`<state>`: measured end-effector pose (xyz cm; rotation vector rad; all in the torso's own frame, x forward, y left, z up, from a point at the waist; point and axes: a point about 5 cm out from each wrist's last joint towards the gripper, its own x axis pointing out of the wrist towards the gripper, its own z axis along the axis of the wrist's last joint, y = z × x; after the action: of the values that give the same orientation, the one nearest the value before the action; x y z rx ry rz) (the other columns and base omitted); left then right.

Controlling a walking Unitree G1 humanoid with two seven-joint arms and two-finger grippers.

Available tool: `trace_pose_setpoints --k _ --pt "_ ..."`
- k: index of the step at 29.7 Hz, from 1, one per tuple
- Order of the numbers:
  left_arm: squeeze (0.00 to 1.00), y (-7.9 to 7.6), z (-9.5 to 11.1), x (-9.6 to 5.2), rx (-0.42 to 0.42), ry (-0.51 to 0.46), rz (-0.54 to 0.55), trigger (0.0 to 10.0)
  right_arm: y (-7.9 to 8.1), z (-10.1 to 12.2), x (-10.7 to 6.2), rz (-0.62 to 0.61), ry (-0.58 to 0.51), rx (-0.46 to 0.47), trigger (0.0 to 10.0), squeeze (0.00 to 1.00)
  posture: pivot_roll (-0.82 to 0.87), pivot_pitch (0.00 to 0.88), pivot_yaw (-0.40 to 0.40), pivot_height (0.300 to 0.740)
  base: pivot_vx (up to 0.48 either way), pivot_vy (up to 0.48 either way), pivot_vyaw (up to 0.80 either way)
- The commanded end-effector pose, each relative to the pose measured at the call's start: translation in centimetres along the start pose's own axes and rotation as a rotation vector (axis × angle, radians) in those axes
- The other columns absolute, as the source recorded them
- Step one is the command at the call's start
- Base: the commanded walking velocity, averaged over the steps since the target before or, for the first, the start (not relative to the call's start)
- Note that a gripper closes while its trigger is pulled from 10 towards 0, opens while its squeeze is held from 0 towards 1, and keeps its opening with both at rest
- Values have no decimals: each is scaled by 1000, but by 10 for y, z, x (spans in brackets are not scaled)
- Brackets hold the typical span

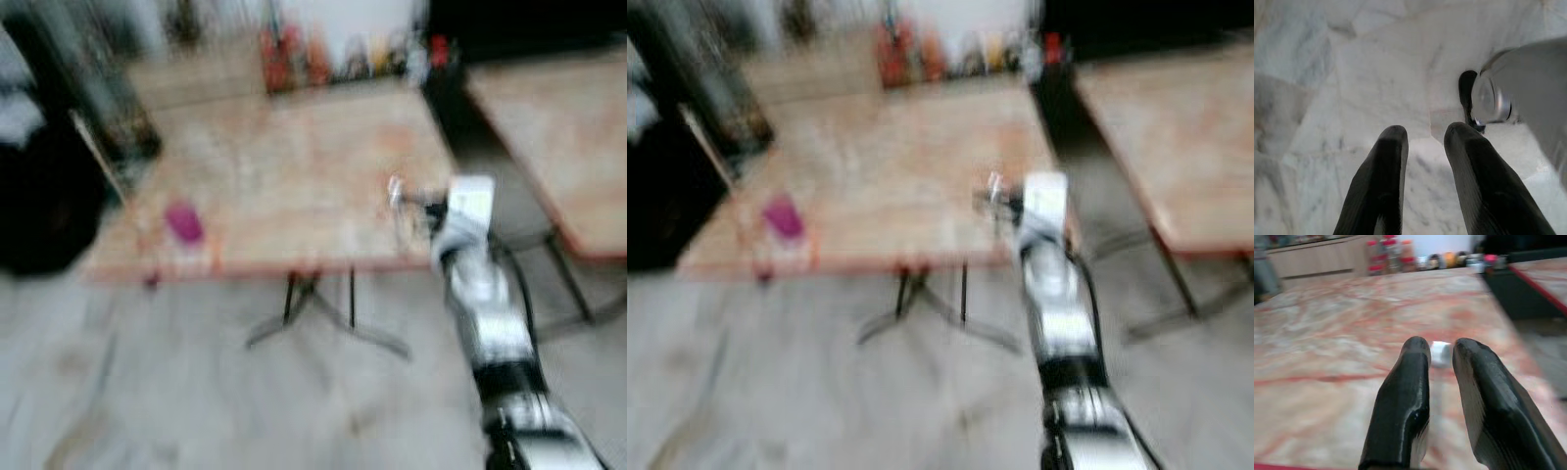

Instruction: Setting the table

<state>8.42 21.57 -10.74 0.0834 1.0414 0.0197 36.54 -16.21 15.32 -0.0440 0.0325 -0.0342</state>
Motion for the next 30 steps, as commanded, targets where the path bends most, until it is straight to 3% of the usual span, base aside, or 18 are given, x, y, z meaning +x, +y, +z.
trace_pose_setpoints --k 1,17,26,30 --pt "0 8 5 1 7 -8 23 10000 9 6 3 43 -16 -1 10000 0 -115 0 92 736 311 0 0" --pt "0 7 3 0 13 -1 19 10000 13 -2 1 41 7 11 10000 0 -117 0 90 736 306 0 142" --pt "0 7 2 0 19 0 17 10000 3 -13 -3 -10 31 33 10000 0 -119 0 91 736 286 0 0" --pt "0 7 3 0 19 -2 18 10000 -5 -27 -10 -44 60 36 10000 0 -121 0 94 736 0 0 0"
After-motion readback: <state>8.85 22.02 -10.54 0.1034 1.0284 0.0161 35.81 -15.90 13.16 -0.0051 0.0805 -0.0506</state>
